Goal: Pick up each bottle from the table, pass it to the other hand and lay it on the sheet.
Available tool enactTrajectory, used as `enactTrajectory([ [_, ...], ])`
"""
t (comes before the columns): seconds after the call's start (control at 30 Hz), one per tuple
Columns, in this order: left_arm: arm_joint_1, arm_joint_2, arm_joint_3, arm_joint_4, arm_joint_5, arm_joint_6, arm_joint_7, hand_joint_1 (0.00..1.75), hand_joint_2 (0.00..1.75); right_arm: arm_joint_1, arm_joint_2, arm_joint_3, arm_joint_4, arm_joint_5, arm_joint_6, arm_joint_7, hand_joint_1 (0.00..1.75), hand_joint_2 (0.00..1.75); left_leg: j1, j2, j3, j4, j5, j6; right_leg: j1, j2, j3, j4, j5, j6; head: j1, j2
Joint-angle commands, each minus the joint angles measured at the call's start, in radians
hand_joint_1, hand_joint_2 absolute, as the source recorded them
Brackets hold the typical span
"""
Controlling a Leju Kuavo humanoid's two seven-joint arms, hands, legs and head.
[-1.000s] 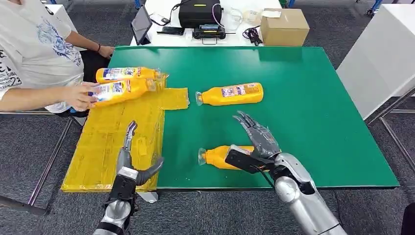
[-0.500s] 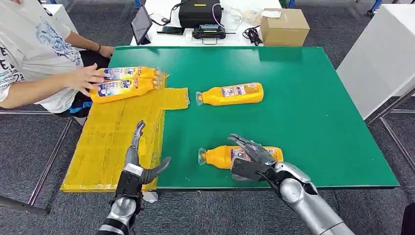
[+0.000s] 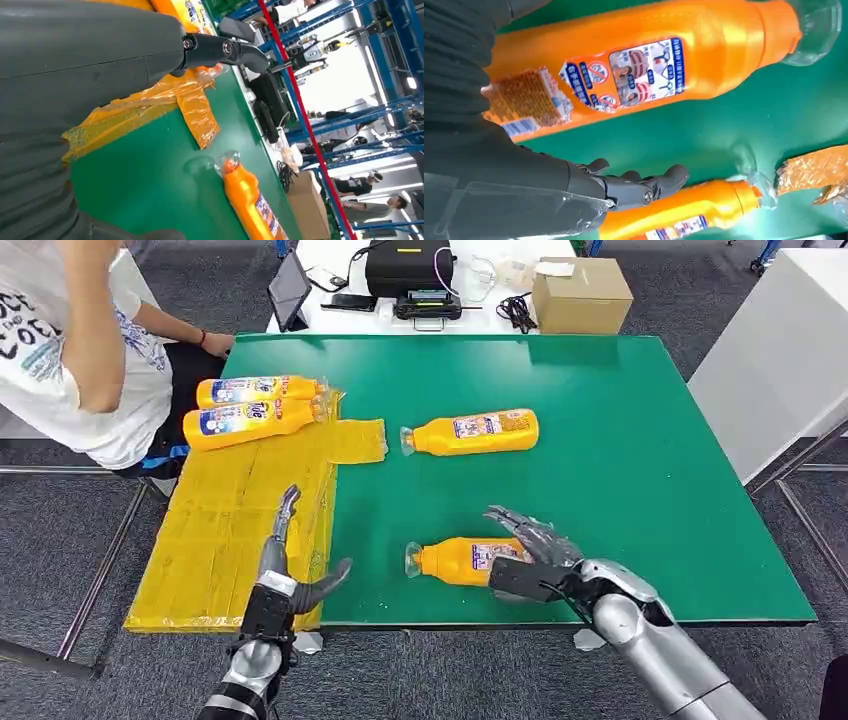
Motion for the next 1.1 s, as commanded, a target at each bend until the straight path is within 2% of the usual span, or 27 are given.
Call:
enactTrajectory([
  [0.03, -0.048, 0.007, -0.015, 0.107, 0.010, -0.001, -0.018, 0.00, 1.75, -0.076, -0.072, 0.107, 0.009, 0.040, 0.013, 0.018, 0.00, 1.75, 0.001, 0.002, 0.003, 0.000, -0.002, -0.002, 0.001, 0.001, 0.003, 0.000, -0.001, -0.003, 0.000, 0.000],
  [0.63, -0.068, -0.002, -0.030, 0.146, 0.019, -0.013, -0.018, 0.00, 1.75, -0.075, -0.127, 0.173, 0.068, 0.025, 0.078, 0.038, 0.00, 1.75, 0.001, 0.000, 0.002, 0.000, -0.001, -0.001, 0.001, 0.000, 0.002, -0.001, -0.001, -0.002, 0.000, 0.000],
  [0.93, -0.068, 0.008, -0.004, 0.153, 0.026, -0.022, -0.018, 0.00, 1.75, -0.054, -0.116, 0.196, 0.101, 0.114, 0.006, 0.131, 0.00, 1.75, 0.002, 0.001, 0.004, -0.001, -0.001, -0.002, 0.002, 0.001, 0.004, -0.001, -0.001, -0.003, 0.000, 0.000],
  [1.0, -0.064, 0.012, 0.003, 0.149, 0.017, -0.024, -0.018, 0.00, 1.75, -0.043, -0.118, 0.198, 0.102, 0.155, -0.014, 0.152, 0.00, 1.75, 0.004, 0.003, 0.009, 0.000, -0.005, -0.005, 0.005, 0.002, 0.010, -0.002, -0.003, -0.006, 0.000, 0.000],
  [1.1, -0.063, 0.010, 0.006, 0.154, 0.009, -0.026, -0.018, 0.00, 1.75, -0.042, -0.114, 0.205, 0.110, 0.183, -0.021, 0.168, 0.00, 1.75, 0.002, 0.001, 0.004, 0.000, -0.002, -0.002, 0.002, 0.000, 0.005, -0.001, -0.001, -0.003, 0.000, 0.000],
])
